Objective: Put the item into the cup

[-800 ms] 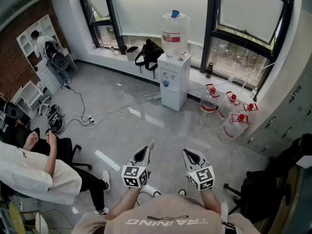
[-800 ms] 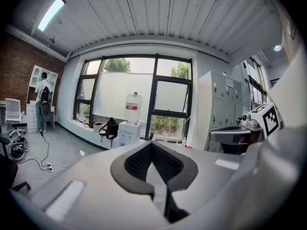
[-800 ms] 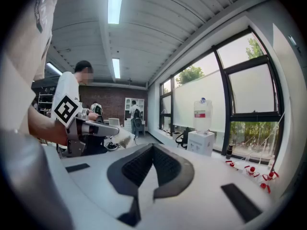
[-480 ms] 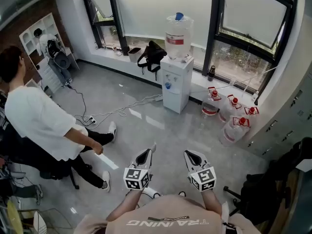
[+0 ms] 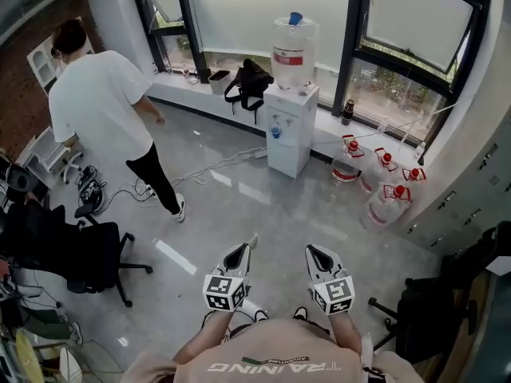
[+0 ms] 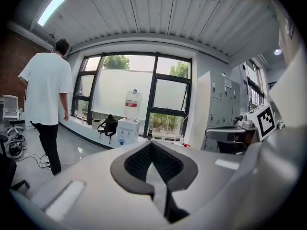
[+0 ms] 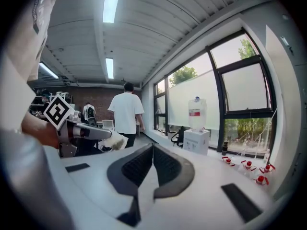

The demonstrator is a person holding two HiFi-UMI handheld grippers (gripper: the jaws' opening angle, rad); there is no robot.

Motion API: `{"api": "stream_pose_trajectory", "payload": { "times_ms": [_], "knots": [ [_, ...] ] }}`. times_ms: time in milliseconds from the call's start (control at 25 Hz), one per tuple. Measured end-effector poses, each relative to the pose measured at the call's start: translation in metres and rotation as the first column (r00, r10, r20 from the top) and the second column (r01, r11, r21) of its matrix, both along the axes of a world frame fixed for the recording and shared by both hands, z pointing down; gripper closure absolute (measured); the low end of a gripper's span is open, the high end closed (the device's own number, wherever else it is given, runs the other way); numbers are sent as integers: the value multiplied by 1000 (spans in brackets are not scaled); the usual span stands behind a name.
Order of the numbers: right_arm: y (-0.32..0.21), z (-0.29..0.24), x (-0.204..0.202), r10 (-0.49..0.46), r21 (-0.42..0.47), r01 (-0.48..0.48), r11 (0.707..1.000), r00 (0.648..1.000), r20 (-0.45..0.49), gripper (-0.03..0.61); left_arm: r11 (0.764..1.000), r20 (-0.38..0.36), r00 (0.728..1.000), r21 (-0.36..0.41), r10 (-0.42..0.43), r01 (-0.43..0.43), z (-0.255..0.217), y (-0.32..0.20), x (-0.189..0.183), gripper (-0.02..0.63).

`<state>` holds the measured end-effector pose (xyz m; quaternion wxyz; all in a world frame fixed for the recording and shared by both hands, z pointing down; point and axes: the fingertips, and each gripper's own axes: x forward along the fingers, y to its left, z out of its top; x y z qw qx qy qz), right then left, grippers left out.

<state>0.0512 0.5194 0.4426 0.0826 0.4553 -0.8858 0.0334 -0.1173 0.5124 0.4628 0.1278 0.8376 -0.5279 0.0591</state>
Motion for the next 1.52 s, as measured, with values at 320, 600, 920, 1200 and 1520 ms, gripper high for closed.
{"api": "stream_pose_trajectory", "payload": {
  "times_ms": [320,600,920,1200,1520],
  "knots": [
    [4,19,-13,57,-33,-57,998,998,2,566,999,-23,999,-18,33,-33,17,-12,-17,604],
    [-24,29,-18,61,-72,-61,996,998,-10,566,997,-48,999,-69,25,-28,33,-41,-25,604],
    [-106,36,-9,16,-58,-15,998,1000,26,566,998,-16,1000,-62,10,-11,26,-110,-8,604],
    [-183,35,20,-25,-41,26,999,999,39,566,998,-54,997,-17,-61,60,11,-178,16,604],
    [-240,47,41,-57,-83,61,995,997,45,566,990,-47,990,-57,-131,128,22,-221,32,604]
  ]
}}
